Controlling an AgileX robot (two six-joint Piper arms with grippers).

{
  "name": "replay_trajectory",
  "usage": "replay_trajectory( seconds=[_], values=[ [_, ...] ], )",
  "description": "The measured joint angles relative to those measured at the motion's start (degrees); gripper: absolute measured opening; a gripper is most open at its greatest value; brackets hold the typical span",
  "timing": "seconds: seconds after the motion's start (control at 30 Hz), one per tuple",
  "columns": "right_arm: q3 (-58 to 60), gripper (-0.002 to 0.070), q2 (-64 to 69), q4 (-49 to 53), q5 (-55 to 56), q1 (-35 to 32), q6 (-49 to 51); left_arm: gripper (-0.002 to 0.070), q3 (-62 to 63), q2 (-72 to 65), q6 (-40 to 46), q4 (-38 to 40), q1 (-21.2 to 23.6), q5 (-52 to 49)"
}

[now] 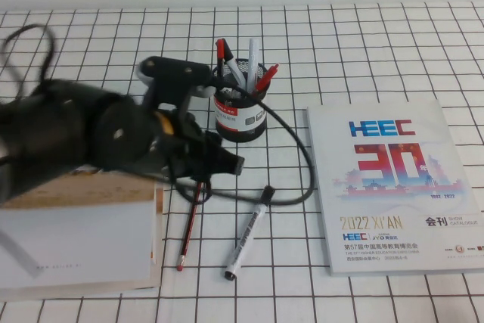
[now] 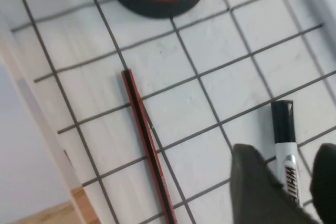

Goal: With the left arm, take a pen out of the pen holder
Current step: 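Take a marker out of the pen holder and lay it on the table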

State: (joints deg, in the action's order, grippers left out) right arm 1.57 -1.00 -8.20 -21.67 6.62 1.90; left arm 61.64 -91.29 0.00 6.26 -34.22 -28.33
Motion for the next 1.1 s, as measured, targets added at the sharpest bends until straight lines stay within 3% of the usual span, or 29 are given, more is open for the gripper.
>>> replay_trajectory(
  seconds=[0.13, 0.23, 0.73, 0.93, 1.1],
  values=[
    [0.0, -0.0015, 0.0, 0.0, 0.0, 0.0, 0.0, 0.0084, -8.4, 10.2, 0.0, 0.1, 0.0, 6.6],
    [0.0, -0.0015, 0.0, 0.0, 0.0, 0.0, 0.0, 0.0021, -14.8, 17.9, 0.0, 0.1, 0.0, 11.9],
    [0.0, -0.0015, 0.0, 0.0, 0.0, 0.0, 0.0, -0.0001, -34.5, 45.1, -0.5, 0.2, 0.0, 22.6],
    [0.0, -0.0015, 0.0, 0.0, 0.0, 0.0, 0.0, -0.0002, -36.8, 47.0, -0.6, 0.1, 0.0, 22.1],
    [0.0, -0.0015, 0.0, 0.0, 0.0, 0.0, 0.0, -0.0002, -36.9, 47.0, 0.0, -4.3, 0.0, 21.1]
  ],
)
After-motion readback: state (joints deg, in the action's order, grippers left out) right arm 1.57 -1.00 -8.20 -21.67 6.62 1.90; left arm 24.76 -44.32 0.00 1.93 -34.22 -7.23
